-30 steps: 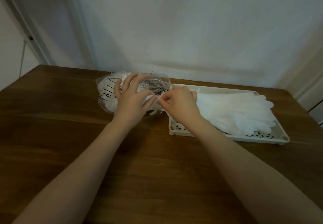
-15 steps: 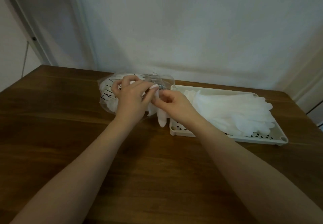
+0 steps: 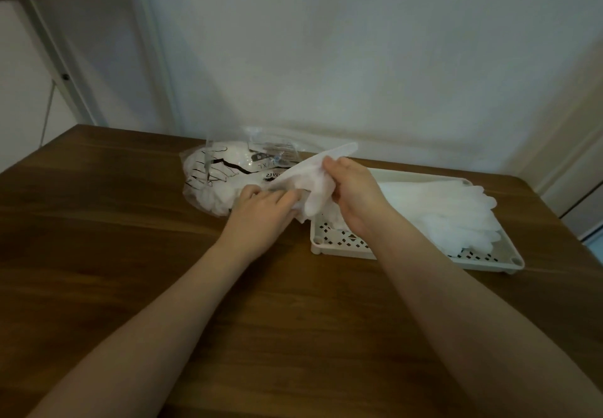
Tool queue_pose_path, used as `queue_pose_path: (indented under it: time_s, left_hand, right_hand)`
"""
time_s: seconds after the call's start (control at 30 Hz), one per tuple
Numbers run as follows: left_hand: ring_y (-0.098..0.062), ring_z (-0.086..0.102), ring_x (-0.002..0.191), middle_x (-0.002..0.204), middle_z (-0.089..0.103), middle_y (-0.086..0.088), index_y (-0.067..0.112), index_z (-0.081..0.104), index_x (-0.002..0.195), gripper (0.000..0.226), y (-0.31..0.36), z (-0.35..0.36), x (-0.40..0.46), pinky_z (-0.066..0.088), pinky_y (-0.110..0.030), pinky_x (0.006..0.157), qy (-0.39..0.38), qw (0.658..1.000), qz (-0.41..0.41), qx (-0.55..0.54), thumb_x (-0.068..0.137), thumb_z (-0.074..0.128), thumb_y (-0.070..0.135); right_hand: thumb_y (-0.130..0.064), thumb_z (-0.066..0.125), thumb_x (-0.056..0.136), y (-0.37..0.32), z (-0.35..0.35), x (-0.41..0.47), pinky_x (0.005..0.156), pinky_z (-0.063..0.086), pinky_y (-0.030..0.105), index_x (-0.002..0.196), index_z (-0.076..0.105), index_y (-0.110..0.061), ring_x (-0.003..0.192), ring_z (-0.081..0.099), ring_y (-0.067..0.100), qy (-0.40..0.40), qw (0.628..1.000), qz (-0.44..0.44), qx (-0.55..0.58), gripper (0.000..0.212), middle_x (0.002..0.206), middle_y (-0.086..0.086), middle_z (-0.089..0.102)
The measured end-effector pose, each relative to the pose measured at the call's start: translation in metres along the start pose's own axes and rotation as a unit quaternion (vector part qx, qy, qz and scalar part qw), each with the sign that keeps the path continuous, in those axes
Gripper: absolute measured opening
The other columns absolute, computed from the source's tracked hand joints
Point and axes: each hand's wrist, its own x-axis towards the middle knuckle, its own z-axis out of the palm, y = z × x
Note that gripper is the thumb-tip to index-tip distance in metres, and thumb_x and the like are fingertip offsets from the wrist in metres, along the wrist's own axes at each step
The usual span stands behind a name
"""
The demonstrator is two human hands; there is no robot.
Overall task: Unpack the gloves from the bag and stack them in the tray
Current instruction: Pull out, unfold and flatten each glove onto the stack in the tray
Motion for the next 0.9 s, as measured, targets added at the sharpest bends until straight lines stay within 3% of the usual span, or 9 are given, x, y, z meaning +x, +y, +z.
queue_pose_path:
  time_s: [0.07, 0.17, 0.3, 0.4, 0.5, 0.57, 0.63, 0.77, 0.9]
  left_hand:
    - [-0.026, 0.067, 0.073, 0.081, 0.07, -0.006, 0.011, 0.062, 0.094, 0.016, -0.004, -0.001, -0.002, 0.041, -0.039, 0.079, -0.025, 0.999, -0.017, 0.022, 0.079, 0.064, 0.007]
    - [-0.026, 0.059, 0.102, 0.112, 0.064, -0.007, 0.013, 0.054, 0.123, 0.033, -0.008, -0.004, -0.002, 0.04, -0.037, 0.088, -0.093, 0.989, -0.092, 0.069, 0.092, 0.045, 0.011]
    - [-0.025, 0.053, 0.103, 0.114, 0.056, -0.009, 0.012, 0.055, 0.12, 0.03, -0.008, -0.013, 0.002, 0.041, -0.033, 0.073, -0.158, 0.96, -0.226, 0.056, 0.092, 0.045, 0.011]
    - [-0.024, 0.052, 0.104, 0.115, 0.058, -0.006, 0.013, 0.052, 0.123, 0.035, 0.006, -0.029, 0.006, 0.042, -0.034, 0.082, -0.113, 0.976, -0.181, 0.05, 0.091, 0.047, 0.026]
    - [-0.016, 0.042, 0.122, 0.134, 0.048, 0.0, 0.016, 0.043, 0.135, 0.045, 0.033, -0.054, 0.008, 0.034, -0.03, 0.099, -0.03, 0.979, -0.155, -0.133, 0.09, 0.048, 0.019]
    - [-0.005, 0.044, 0.117, 0.131, 0.048, 0.006, 0.02, 0.042, 0.135, 0.045, 0.052, -0.069, 0.012, 0.038, -0.024, 0.101, -0.043, 0.941, -0.108, -0.319, 0.091, 0.05, 0.016]
    - [0.013, 0.05, 0.1, 0.117, 0.053, 0.018, 0.032, 0.049, 0.121, 0.029, 0.069, -0.08, 0.013, 0.043, -0.008, 0.086, -0.078, 0.864, -0.084, -0.49, 0.092, 0.05, 0.03]
    - [0.014, 0.059, 0.083, 0.096, 0.06, 0.019, 0.036, 0.054, 0.103, 0.018, 0.084, -0.083, 0.017, 0.047, -0.006, 0.068, -0.118, 0.762, -0.13, -0.623, 0.085, 0.057, 0.037]
    - [-0.012, 0.064, 0.093, 0.099, 0.068, 0.004, 0.027, 0.063, 0.102, 0.015, 0.087, -0.07, 0.025, 0.053, -0.032, 0.08, -0.146, 0.826, -0.176, -0.515, 0.09, 0.058, 0.019]
  right_hand:
    - [-0.021, 0.044, 0.099, -0.003, -0.007, 0.0, 0.097, 0.045, 0.042, 0.086, 0.057, -0.011, 0.092, 0.059, 0.023, 0.02, 0.999, -0.015, 0.032, 0.021, 0.093, 0.008, 0.061]
    - [-0.017, 0.04, 0.101, -0.01, -0.02, -0.002, 0.099, 0.045, 0.041, 0.097, 0.058, -0.006, 0.091, 0.06, 0.019, 0.037, 0.994, -0.029, 0.1, 0.021, 0.096, 0.008, 0.061]
    - [-0.019, 0.042, 0.1, -0.017, -0.032, -0.012, 0.095, 0.049, 0.041, 0.102, 0.06, -0.003, 0.092, 0.062, 0.023, 0.037, 0.987, -0.012, 0.158, 0.024, 0.098, 0.012, 0.064]
    - [-0.021, 0.043, 0.1, -0.022, -0.04, -0.021, 0.073, 0.054, 0.034, 0.084, 0.058, -0.01, 0.071, 0.064, 0.016, 0.017, 0.986, -0.024, 0.165, 0.024, 0.071, 0.003, 0.066]
    - [-0.021, 0.044, 0.099, -0.029, -0.048, -0.031, 0.052, 0.051, 0.026, 0.083, 0.054, -0.012, 0.056, 0.063, 0.012, -0.006, 0.98, -0.029, 0.195, 0.021, 0.06, 0.0, 0.063]
    - [-0.021, 0.043, 0.099, -0.033, -0.049, -0.038, 0.047, 0.05, 0.024, 0.085, 0.052, -0.012, 0.05, 0.063, 0.013, -0.019, 0.977, -0.022, 0.209, 0.019, 0.055, 0.001, 0.063]
    - [-0.022, 0.043, 0.099, -0.035, -0.05, -0.043, 0.051, 0.051, 0.027, 0.088, 0.052, -0.012, 0.054, 0.065, 0.016, -0.031, 0.981, -0.023, 0.19, 0.018, 0.059, 0.002, 0.064]
    - [-0.019, 0.045, 0.098, -0.035, -0.058, -0.045, 0.063, 0.052, 0.031, 0.094, 0.058, -0.008, 0.069, 0.064, 0.017, -0.02, 0.994, -0.073, 0.074, 0.017, 0.074, 0.004, 0.065]
    - [-0.016, 0.047, 0.097, -0.037, -0.076, -0.05, 0.065, 0.053, 0.027, 0.097, 0.067, -0.003, 0.073, 0.066, 0.014, 0.003, 0.995, -0.099, -0.012, 0.024, 0.079, 0.004, 0.069]
